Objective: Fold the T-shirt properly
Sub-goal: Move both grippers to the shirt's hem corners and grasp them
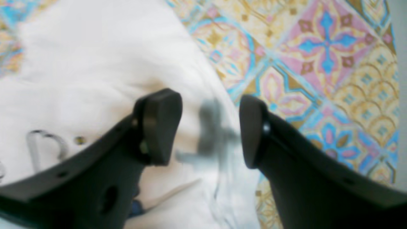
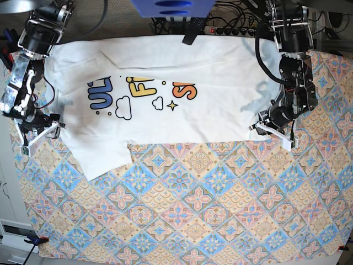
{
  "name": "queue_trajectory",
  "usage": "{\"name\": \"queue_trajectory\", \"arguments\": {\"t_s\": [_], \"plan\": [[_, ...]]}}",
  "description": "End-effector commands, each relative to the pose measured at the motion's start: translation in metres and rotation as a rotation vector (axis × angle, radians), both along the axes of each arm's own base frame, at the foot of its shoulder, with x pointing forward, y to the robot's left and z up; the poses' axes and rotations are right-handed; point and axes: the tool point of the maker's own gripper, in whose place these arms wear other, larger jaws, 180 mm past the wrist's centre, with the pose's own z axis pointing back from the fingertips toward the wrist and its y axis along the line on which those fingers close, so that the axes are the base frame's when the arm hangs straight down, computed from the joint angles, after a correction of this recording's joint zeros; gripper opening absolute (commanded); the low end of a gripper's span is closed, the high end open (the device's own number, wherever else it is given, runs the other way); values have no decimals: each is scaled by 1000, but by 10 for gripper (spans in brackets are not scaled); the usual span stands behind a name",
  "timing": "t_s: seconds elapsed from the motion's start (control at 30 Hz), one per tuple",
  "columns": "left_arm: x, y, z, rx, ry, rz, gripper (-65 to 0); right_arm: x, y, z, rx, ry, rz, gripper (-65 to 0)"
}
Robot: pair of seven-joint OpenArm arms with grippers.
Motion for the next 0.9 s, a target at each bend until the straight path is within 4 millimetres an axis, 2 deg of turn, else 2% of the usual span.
{"name": "queue_trajectory", "arguments": {"t_s": [0.0,0.2,0.33,0.43,0.6,0.8,0.87], "plan": [[11,2,17,10,-61,-6,-650,15,-2,11,-20,-46,23,-334],[1,-2,25,27,-82,-27,-650,36,4,-15,-40,-4,109,-334],[-2,-1,33,48,-104,-41,-650,46,0,-26,-37,-5,111,-334],[-10,1,31,53,-95,-40,-650,50,-6,-36,-26,7,96,-333],[-11,14,34,56,-103,-1,-650,53,-5,-50,-10,22,88,-332],[-11,14,34,59,-103,-1,-650,51,0,-60,-11,44,109,-338],[-11,14,34,59,-103,-1,-650,50,1,-62,-12,49,112,-369]]}}
